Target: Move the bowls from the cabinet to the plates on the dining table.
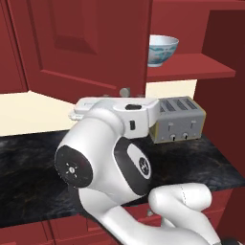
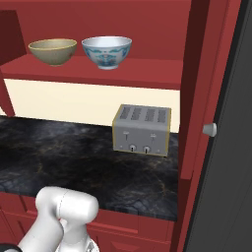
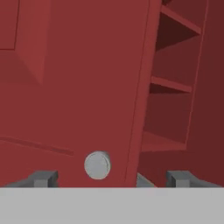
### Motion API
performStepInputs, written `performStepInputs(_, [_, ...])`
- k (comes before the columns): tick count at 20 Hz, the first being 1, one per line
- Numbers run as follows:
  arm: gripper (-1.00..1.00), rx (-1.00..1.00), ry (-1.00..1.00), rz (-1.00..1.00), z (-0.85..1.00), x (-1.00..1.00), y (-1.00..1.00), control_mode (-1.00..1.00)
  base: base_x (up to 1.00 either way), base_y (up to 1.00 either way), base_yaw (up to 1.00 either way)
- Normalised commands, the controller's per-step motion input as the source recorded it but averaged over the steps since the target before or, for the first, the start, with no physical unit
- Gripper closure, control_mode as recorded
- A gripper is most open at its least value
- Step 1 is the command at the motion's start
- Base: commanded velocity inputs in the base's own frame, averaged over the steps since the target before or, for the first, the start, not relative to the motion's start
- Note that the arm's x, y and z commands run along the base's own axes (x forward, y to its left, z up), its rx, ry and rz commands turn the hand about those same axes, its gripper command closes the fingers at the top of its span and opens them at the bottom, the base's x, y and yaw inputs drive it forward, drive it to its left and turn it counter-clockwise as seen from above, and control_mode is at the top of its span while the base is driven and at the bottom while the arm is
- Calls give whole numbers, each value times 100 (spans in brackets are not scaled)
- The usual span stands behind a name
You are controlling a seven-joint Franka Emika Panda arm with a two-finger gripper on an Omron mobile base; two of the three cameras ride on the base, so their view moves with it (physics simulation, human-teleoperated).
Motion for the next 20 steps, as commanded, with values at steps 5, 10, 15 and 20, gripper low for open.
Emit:
performStepInputs(5, [-100,-16,26,1,-4,-49,0,-100,0,0,0])
performStepInputs(10, [-100,-9,23,0,-26,-62,-17,-100,0,0,0])
performStepInputs(15, [-100,2,6,1,-44,-72,-61,-100,0,0,0])
performStepInputs(20, [-100,8,1,3,-28,-55,-76,-100,0,0,0])
